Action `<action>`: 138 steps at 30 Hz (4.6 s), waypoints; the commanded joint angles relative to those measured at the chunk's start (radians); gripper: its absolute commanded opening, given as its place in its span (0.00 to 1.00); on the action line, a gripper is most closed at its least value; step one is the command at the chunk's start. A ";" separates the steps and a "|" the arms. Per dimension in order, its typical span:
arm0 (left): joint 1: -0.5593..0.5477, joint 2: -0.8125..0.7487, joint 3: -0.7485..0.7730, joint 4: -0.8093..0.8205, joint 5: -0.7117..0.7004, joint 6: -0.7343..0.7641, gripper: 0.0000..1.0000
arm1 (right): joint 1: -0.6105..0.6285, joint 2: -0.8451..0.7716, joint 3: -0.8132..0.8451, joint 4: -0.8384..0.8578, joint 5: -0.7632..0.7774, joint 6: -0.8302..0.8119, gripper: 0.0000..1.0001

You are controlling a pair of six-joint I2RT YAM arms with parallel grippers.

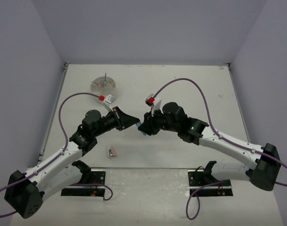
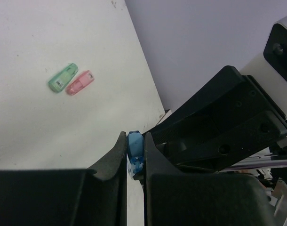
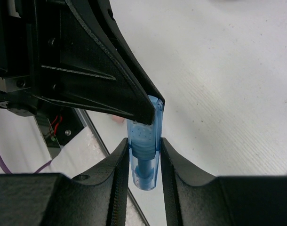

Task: Sort the stationery into containers
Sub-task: Pick up the pen from the center of the board, then place the pen in the storage box, then pick up the pen from the center of the board.

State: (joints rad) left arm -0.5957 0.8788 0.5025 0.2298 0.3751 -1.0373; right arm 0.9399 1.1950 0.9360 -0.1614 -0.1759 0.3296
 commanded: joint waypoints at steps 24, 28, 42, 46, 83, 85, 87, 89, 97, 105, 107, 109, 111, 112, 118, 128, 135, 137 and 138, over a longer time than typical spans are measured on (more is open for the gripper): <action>0.533 0.445 0.563 -0.381 -0.913 0.280 0.00 | -0.121 -0.234 -0.187 0.005 0.399 0.010 0.99; 0.585 0.510 0.557 -0.262 -0.846 0.293 0.00 | -0.121 -0.245 -0.195 0.003 0.397 0.007 0.99; 0.637 0.655 0.547 -0.033 -0.689 0.284 0.00 | -0.123 -0.221 -0.191 0.000 0.400 -0.003 0.99; 0.637 0.689 0.536 -0.010 -0.662 0.281 0.00 | -0.122 -0.214 -0.189 -0.001 0.393 -0.001 0.99; 0.608 -0.200 0.338 -0.600 -0.344 0.553 1.00 | -0.233 0.304 0.066 -0.697 0.696 1.328 0.70; 0.608 -0.207 0.341 -0.615 -0.353 0.565 1.00 | -0.233 0.307 0.061 -0.686 0.701 1.338 0.70; 0.608 -0.200 0.338 -0.621 -0.352 0.580 1.00 | -0.234 0.339 0.074 -0.685 0.705 1.341 0.70; 0.608 -0.192 0.328 -0.612 -0.327 0.583 1.00 | -0.233 0.362 0.095 -0.685 0.705 1.339 0.69; 0.608 -0.190 0.299 -0.592 -0.286 0.597 1.00 | -0.257 0.427 0.128 -0.685 0.734 1.348 0.67; 0.607 -0.182 0.295 -0.584 -0.270 0.597 1.00 | -0.294 0.486 0.170 -0.683 0.737 1.305 0.66; 0.608 -0.179 0.294 -0.584 -0.268 0.597 1.00 | -0.299 0.492 0.164 -0.679 0.733 1.313 0.66; 0.608 -0.178 0.295 -0.583 -0.265 0.597 1.00 | -0.300 0.514 0.166 -0.679 0.726 1.313 0.66; 0.608 -0.178 0.294 -0.580 -0.262 0.596 1.00 | -0.300 0.527 0.170 -0.679 0.719 1.315 0.66; 0.608 -0.177 0.292 -0.578 -0.259 0.596 1.00 | -0.301 0.536 0.170 -0.678 0.716 1.318 0.65; 0.608 -0.167 0.284 -0.573 -0.246 0.592 1.00 | -0.305 0.597 0.164 -0.645 0.691 1.306 0.59; 0.608 -0.167 0.291 -0.576 -0.249 0.597 1.00 | -0.311 0.596 0.089 -0.549 0.621 1.282 0.42; 0.608 -0.161 0.295 -0.577 -0.249 0.600 1.00 | -0.311 0.561 0.011 -0.469 0.584 1.240 0.11; 0.608 -0.159 0.298 -0.581 -0.249 0.604 1.00 | -0.311 0.551 -0.011 -0.440 0.576 1.202 0.00; 0.608 -0.159 0.299 -0.581 -0.249 0.605 1.00 | -0.310 0.543 -0.021 -0.421 0.572 1.185 0.00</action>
State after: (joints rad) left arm 0.0162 0.7187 0.7906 -0.3676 0.1085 -0.4670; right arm 0.6334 1.7105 0.9887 -0.7097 0.4698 1.5432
